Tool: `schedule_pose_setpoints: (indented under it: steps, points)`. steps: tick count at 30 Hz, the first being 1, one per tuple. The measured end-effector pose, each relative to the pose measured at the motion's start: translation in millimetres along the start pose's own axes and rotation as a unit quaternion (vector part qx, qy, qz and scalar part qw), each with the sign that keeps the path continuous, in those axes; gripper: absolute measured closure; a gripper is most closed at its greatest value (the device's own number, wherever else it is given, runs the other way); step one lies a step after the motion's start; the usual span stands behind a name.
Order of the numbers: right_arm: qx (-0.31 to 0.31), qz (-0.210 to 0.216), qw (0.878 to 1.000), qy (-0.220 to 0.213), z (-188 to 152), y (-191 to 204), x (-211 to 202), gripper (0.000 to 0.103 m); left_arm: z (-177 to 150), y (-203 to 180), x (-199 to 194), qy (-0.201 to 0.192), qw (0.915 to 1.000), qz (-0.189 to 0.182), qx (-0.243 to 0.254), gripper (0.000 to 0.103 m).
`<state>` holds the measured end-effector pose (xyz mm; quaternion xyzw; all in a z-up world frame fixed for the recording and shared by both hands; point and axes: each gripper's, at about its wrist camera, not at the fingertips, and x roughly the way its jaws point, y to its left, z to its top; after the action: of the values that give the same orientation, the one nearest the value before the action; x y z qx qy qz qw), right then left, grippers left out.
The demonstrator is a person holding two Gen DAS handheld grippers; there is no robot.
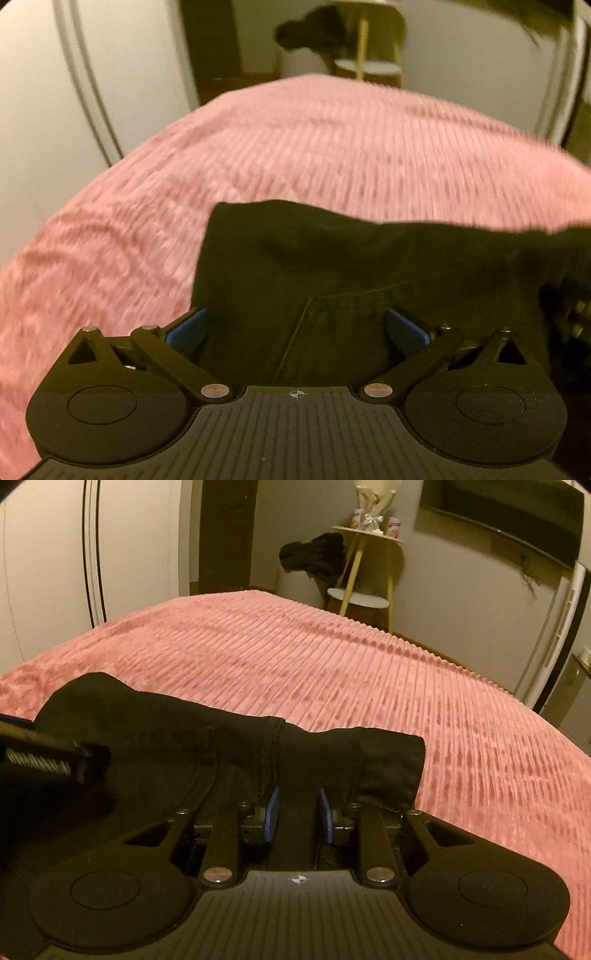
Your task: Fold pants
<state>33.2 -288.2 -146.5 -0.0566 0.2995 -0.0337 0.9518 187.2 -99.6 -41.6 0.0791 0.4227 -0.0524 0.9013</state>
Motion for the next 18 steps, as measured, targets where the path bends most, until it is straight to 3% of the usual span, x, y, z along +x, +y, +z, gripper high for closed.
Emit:
schedule_pose_setpoints:
  steps: [5,7,12,18]
  points:
    - [0.019,0.012,1.000,-0.002,2.1,-6.2,-11.9,0.081,-1.8,7.7,-14.0,0.013,0.9997,-0.006,-0.019,0.000]
    - [0.039,0.040,0.998,0.009,1.9,-10.1,-30.3,0.079,-9.2,15.9,-24.9,0.014,0.9994,-0.016,-0.026,0.000]
    - [0.093,0.087,0.992,0.020,-30.9,-25.1,-87.7,0.075,-44.6,30.0,-62.0,0.019,0.9989,-0.027,-0.035,0.000]
    - [0.137,0.108,0.984,0.046,-55.0,-37.3,-106.4,0.073,-73.8,35.7,-75.3,0.039,0.9966,-0.052,-0.051,0.000]
